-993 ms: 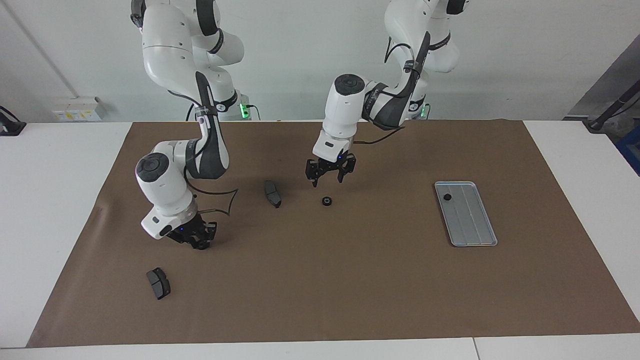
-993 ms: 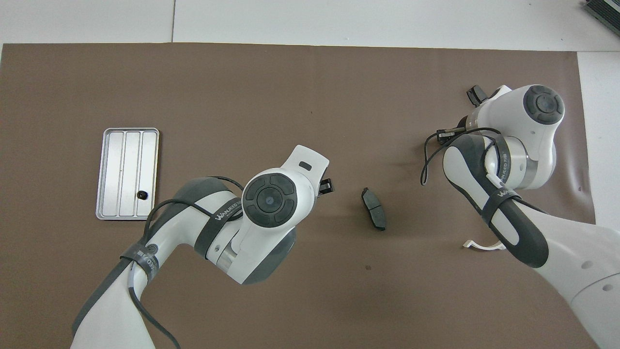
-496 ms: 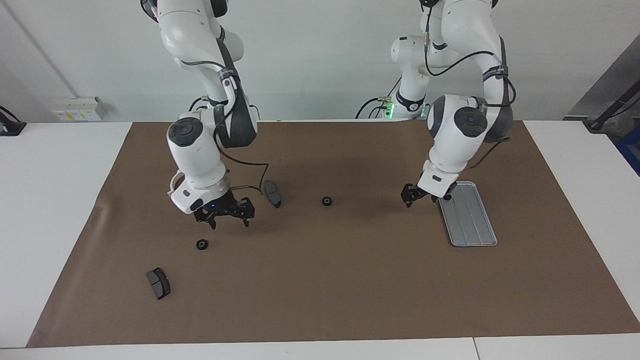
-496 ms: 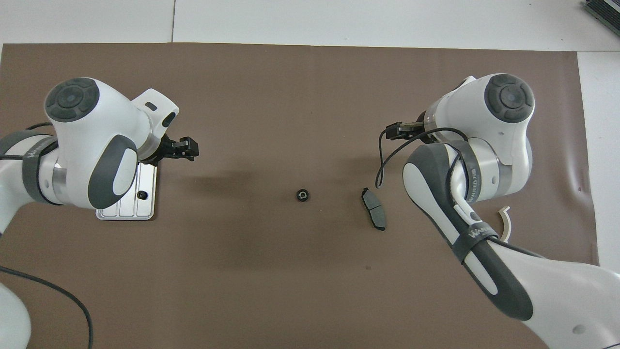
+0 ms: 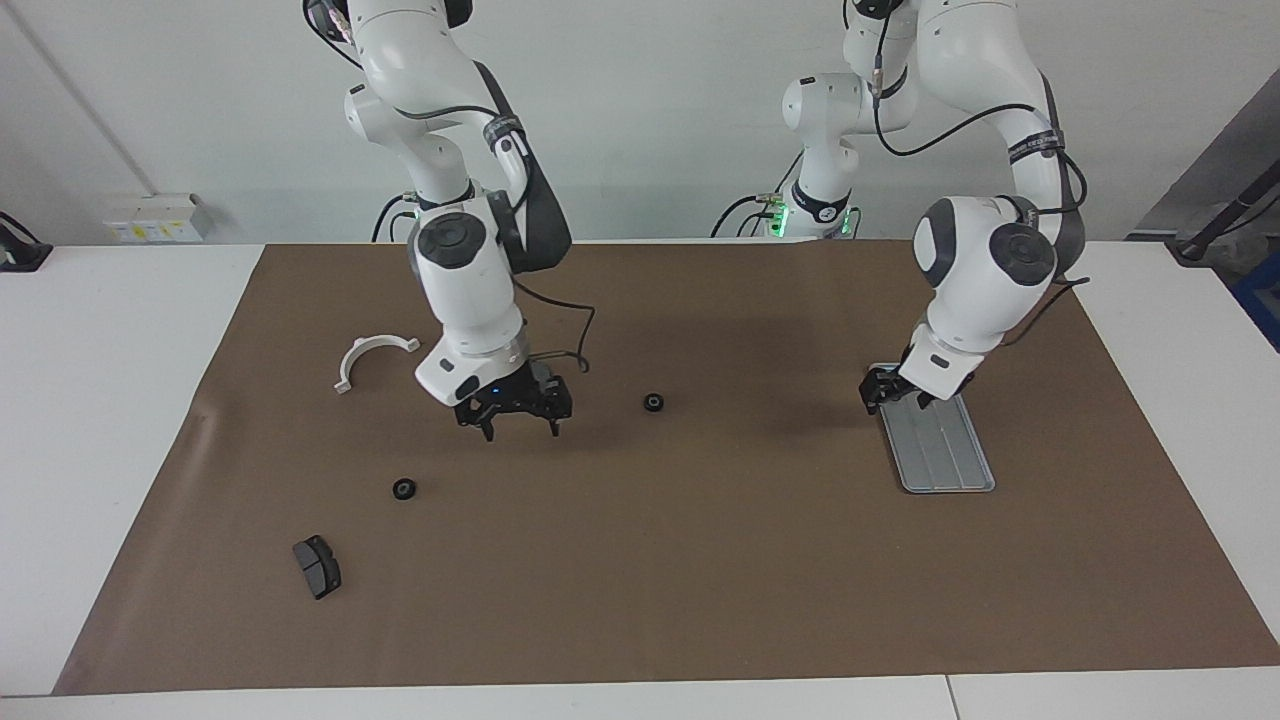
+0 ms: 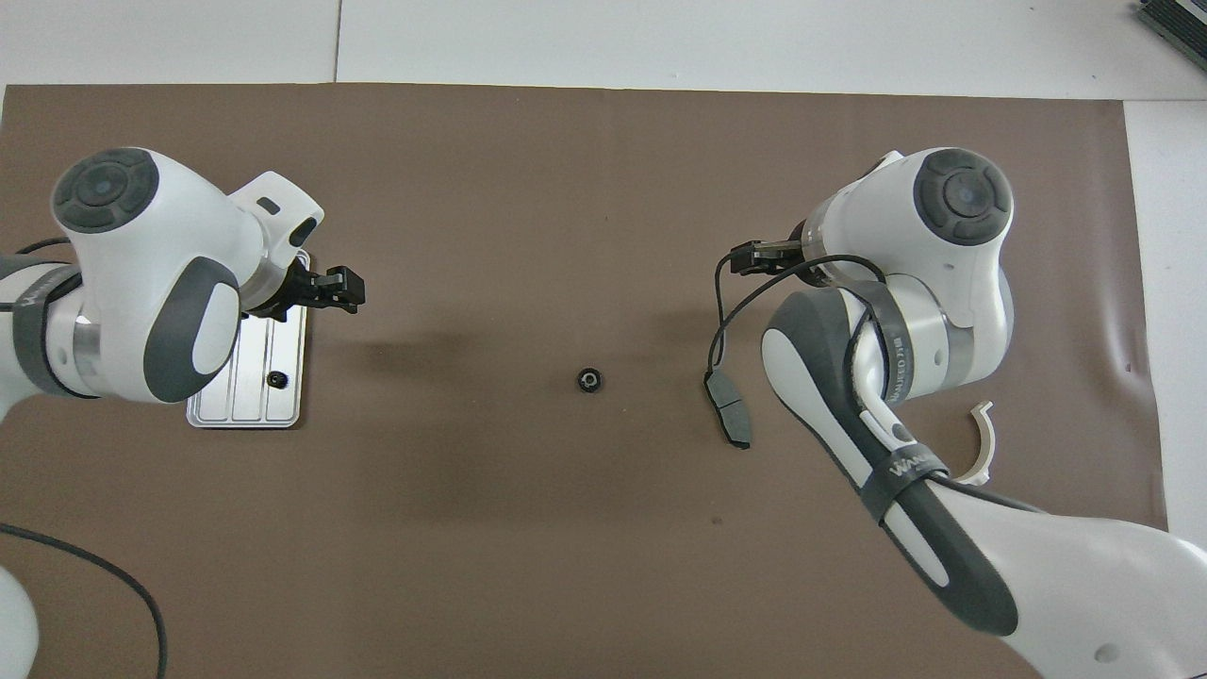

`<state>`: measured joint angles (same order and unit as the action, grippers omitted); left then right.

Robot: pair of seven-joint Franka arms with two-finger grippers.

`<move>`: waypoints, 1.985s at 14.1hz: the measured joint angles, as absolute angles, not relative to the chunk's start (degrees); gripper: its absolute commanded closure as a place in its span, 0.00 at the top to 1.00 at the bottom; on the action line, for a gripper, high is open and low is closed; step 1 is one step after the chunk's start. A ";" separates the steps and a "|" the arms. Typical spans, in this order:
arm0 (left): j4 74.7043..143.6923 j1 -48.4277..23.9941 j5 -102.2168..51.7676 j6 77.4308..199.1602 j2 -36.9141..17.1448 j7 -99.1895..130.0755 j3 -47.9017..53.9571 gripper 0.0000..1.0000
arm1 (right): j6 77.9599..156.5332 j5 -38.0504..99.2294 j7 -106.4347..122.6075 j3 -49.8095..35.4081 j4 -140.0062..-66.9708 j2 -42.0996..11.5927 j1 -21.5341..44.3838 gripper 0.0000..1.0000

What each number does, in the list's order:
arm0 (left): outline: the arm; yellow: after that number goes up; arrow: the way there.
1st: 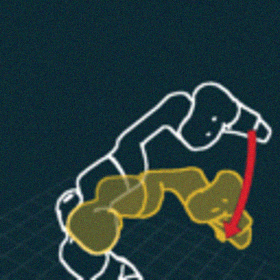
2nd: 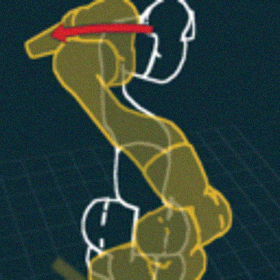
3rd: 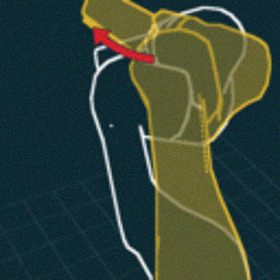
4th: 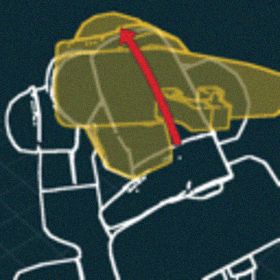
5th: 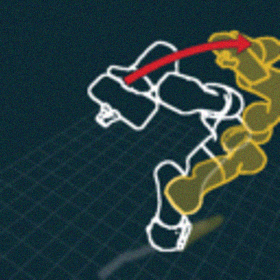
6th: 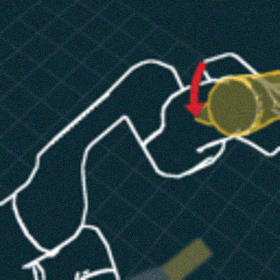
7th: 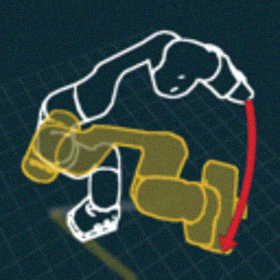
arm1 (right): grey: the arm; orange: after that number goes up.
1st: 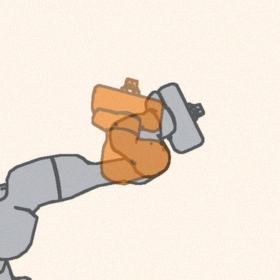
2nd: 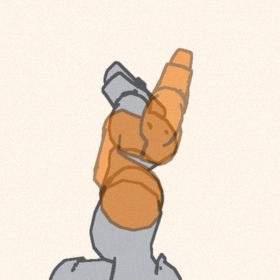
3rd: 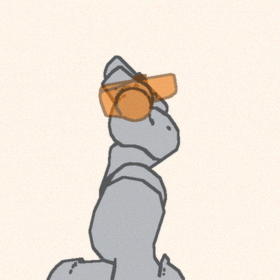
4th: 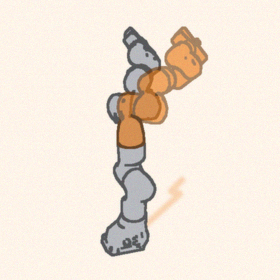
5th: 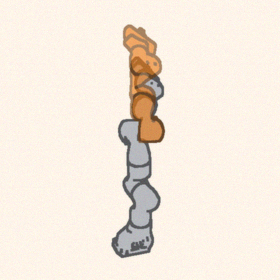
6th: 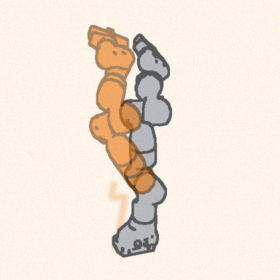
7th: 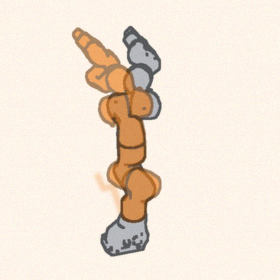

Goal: Place bearing gear from tray to pile

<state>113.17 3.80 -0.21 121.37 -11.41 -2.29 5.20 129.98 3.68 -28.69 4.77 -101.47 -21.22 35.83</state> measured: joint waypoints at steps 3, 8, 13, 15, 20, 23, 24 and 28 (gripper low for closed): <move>117.40 3.79 -0.21 124.54 -10.15 -2.32 5.54 0.63 | 133.32 -1.72 -36.69 4.77 -100.29 -26.71 40.81 0.94; 120.61 3.80 -0.21 126.31 -8.76 -2.31 5.60 0.55 | 133.59 -2.31 -37.15 4.81 -99.15 -29.13 42.28 0.73; 124.18 3.80 -0.22 130.60 -7.93 -1.16 5.60 0.52 | 131.63 -2.33 -37.15 4.82 -99.24 -29.28 43.09 0.68; 124.75 3.81 -0.22 130.99 -7.78 -1.05 5.60 0.52 | 130.57 -2.33 -37.15 4.84 -99.24 -29.29 43.09 0.64; 126.49 3.81 -0.22 133.49 -7.64 -0.72 5.60 0.47 | 130.22 -2.34 -37.15 4.86 -99.24 -29.29 43.09 0.00; 127.23 3.81 -0.22 134.36 -7.62 -0.61 5.60 0.46 | 130.22 -2.33 -37.24 4.89 -99.18 -29.27 43.09 0.00; 127.26 3.81 -0.22 134.42 -7.60 -0.59 5.60 0.45 | 130.22 -2.33 -37.35 4.91 -99.09 -29.28 43.09 0.00; 127.38 3.81 -0.22 134.51 -7.58 -0.18 5.65 0.43 | 129.97 -2.33 -37.60 5.03 -98.69 -29.15 43.06 0.00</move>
<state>127.38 3.81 -0.22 134.51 -7.58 -0.18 5.65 129.97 -2.33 -37.60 5.03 -98.69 -29.15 43.06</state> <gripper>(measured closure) 0.564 0.652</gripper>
